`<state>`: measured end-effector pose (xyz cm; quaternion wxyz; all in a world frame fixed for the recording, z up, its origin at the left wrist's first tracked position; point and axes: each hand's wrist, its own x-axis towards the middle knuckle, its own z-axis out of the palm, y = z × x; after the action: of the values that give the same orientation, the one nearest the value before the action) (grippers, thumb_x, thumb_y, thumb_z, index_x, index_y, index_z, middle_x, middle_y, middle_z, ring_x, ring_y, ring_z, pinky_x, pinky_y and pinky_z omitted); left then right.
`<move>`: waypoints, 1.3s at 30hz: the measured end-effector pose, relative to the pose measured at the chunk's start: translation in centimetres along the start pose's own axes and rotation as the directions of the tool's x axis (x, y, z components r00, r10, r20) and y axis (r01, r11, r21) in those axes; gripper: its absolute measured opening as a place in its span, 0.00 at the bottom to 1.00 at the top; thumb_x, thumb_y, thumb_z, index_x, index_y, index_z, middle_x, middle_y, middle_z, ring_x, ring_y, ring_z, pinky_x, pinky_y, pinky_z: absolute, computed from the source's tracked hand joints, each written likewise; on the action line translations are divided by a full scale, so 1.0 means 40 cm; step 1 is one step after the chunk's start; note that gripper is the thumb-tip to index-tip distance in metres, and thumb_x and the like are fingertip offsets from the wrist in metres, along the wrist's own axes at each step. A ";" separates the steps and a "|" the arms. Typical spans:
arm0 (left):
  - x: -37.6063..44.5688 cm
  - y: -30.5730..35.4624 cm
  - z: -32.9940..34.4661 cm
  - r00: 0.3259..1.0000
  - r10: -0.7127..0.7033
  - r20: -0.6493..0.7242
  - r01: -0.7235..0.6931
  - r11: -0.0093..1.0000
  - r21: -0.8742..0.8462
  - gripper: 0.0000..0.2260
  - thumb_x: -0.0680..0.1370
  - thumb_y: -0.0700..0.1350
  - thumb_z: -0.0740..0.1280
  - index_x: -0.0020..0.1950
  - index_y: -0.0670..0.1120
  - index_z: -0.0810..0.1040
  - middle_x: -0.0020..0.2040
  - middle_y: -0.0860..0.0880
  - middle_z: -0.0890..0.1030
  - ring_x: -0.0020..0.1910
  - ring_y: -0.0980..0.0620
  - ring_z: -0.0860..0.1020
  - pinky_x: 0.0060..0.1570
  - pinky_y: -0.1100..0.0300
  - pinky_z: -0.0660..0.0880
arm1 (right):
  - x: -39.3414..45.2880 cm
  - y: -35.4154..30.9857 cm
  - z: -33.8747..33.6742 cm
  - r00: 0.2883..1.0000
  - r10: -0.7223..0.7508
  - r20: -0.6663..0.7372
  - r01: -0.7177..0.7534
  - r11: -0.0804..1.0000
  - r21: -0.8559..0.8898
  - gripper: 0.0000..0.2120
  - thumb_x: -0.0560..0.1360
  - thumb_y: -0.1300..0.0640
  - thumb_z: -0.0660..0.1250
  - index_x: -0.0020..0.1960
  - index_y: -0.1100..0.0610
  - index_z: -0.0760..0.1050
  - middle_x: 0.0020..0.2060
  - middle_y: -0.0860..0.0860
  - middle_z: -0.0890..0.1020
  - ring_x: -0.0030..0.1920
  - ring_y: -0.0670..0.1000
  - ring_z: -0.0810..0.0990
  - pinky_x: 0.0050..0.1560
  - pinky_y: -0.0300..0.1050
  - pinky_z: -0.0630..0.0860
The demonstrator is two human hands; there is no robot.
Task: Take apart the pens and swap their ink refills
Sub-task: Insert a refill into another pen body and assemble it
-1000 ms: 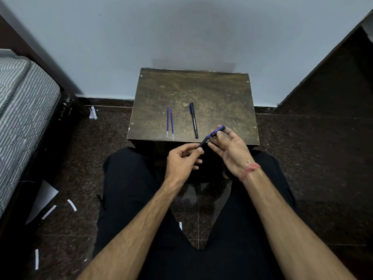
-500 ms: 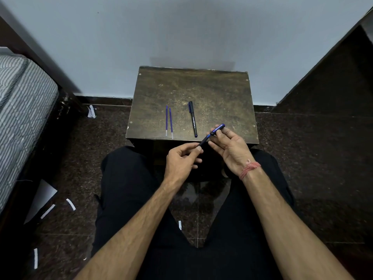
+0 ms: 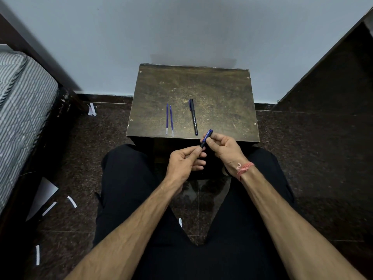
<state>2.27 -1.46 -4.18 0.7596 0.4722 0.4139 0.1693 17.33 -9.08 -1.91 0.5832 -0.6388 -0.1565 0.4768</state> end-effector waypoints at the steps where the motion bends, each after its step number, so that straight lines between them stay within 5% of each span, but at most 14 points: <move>1: -0.004 -0.004 -0.001 1.000 -0.017 0.007 0.018 0.999 -0.039 0.08 0.87 0.41 0.70 0.62 0.41 0.88 0.44 0.50 0.90 0.34 0.59 0.85 0.39 0.65 0.85 | -0.001 0.001 -0.002 1.000 -0.006 0.007 0.006 1.000 -0.029 0.09 0.86 0.63 0.67 0.64 0.62 0.82 0.52 0.54 0.88 0.46 0.41 0.86 0.48 0.30 0.77; 6: -0.012 -0.006 0.006 0.999 -0.037 0.015 0.039 0.988 -0.147 0.07 0.87 0.42 0.71 0.60 0.45 0.89 0.47 0.48 0.91 0.36 0.58 0.86 0.41 0.63 0.86 | -0.006 -0.001 0.000 0.999 -0.027 0.024 0.028 0.998 -0.059 0.11 0.86 0.63 0.66 0.65 0.66 0.81 0.54 0.57 0.87 0.44 0.39 0.86 0.44 0.29 0.77; 9: 0.001 0.008 0.021 0.999 0.010 -0.052 -0.019 0.984 -0.175 0.08 0.87 0.42 0.71 0.63 0.42 0.88 0.49 0.46 0.92 0.39 0.56 0.88 0.43 0.61 0.87 | -0.009 0.004 0.028 1.000 -0.019 -0.002 0.019 0.998 0.054 0.13 0.85 0.62 0.69 0.67 0.65 0.81 0.56 0.59 0.86 0.46 0.46 0.84 0.41 0.37 0.77; 15: -0.001 0.031 0.003 0.962 0.164 -0.216 -0.140 0.982 0.124 0.09 0.82 0.55 0.78 0.55 0.51 0.91 0.47 0.49 0.92 0.50 0.47 0.91 0.47 0.51 0.89 | 0.033 -0.005 0.046 0.992 -0.028 -0.125 0.051 0.982 0.184 0.08 0.86 0.62 0.67 0.63 0.58 0.82 0.46 0.52 0.85 0.46 0.48 0.83 0.51 0.43 0.82; 19: 0.059 0.124 -0.085 0.768 0.431 -0.474 -0.176 0.853 0.491 0.09 0.79 0.59 0.78 0.51 0.55 0.91 0.42 0.57 0.90 0.44 0.57 0.88 0.53 0.51 0.87 | 0.099 -0.060 0.012 0.928 -0.143 -0.344 0.111 0.988 -0.110 0.09 0.85 0.56 0.70 0.63 0.53 0.85 0.44 0.49 0.86 0.38 0.47 0.82 0.35 0.41 0.82; 21: 0.095 0.172 -0.126 0.731 0.476 -0.490 -0.091 0.778 0.621 0.09 0.78 0.60 0.77 0.50 0.57 0.91 0.42 0.60 0.89 0.46 0.58 0.88 0.57 0.50 0.85 | 0.140 -0.081 0.010 0.879 -0.230 -0.418 0.069 0.928 -0.365 0.10 0.82 0.51 0.74 0.60 0.51 0.88 0.43 0.50 0.89 0.39 0.50 0.86 0.42 0.46 0.85; 24: 0.138 0.208 -0.153 0.735 0.476 -0.483 0.032 0.687 0.726 0.15 0.74 0.64 0.79 0.53 0.57 0.90 0.46 0.60 0.90 0.52 0.55 0.88 0.57 0.58 0.79 | 0.185 -0.102 0.032 0.821 -0.342 -0.458 -0.036 0.769 -0.638 0.09 0.77 0.46 0.77 0.55 0.48 0.89 0.42 0.45 0.89 0.48 0.50 0.88 0.54 0.46 0.82; 27: 0.167 0.222 -0.147 0.753 0.447 -0.483 0.104 0.644 0.758 0.20 0.70 0.67 0.82 0.55 0.57 0.90 0.47 0.61 0.89 0.55 0.52 0.88 0.53 0.57 0.74 | 0.211 -0.106 0.067 0.789 -0.382 -0.481 -0.091 0.703 -0.706 0.08 0.74 0.46 0.79 0.48 0.48 0.83 0.40 0.43 0.88 0.48 0.49 0.87 0.47 0.44 0.77; 30: 0.184 0.227 -0.123 0.786 0.434 -0.441 0.106 0.607 0.787 0.16 0.72 0.63 0.82 0.56 0.58 0.91 0.47 0.61 0.90 0.55 0.50 0.89 0.53 0.56 0.79 | 0.223 -0.095 0.096 0.775 -0.413 -0.479 -0.121 0.647 -0.753 0.11 0.72 0.45 0.81 0.45 0.49 0.82 0.40 0.44 0.87 0.46 0.52 0.86 0.44 0.43 0.73; 35: 0.190 0.224 -0.074 0.793 0.444 -0.417 0.060 0.624 0.779 0.09 0.77 0.55 0.80 0.57 0.57 0.92 0.50 0.57 0.92 0.57 0.48 0.89 0.58 0.54 0.83 | 0.221 -0.083 0.110 0.803 -0.452 -0.387 -0.015 0.634 -0.773 0.08 0.76 0.44 0.78 0.47 0.48 0.85 0.44 0.45 0.87 0.46 0.51 0.86 0.48 0.46 0.81; 39: 0.190 0.214 -0.063 0.795 0.455 -0.401 0.032 0.629 0.776 0.10 0.78 0.55 0.79 0.59 0.57 0.92 0.51 0.57 0.92 0.57 0.49 0.89 0.58 0.55 0.82 | 0.209 -0.076 0.118 0.817 -0.506 -0.277 0.067 0.560 -0.826 0.16 0.73 0.38 0.78 0.53 0.48 0.86 0.50 0.47 0.86 0.49 0.50 0.84 0.53 0.48 0.81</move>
<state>6.00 9.18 -0.95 0.3100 0.7173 0.5885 0.2076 18.81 0.89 -2.13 0.3345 -0.8892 -0.3026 0.0761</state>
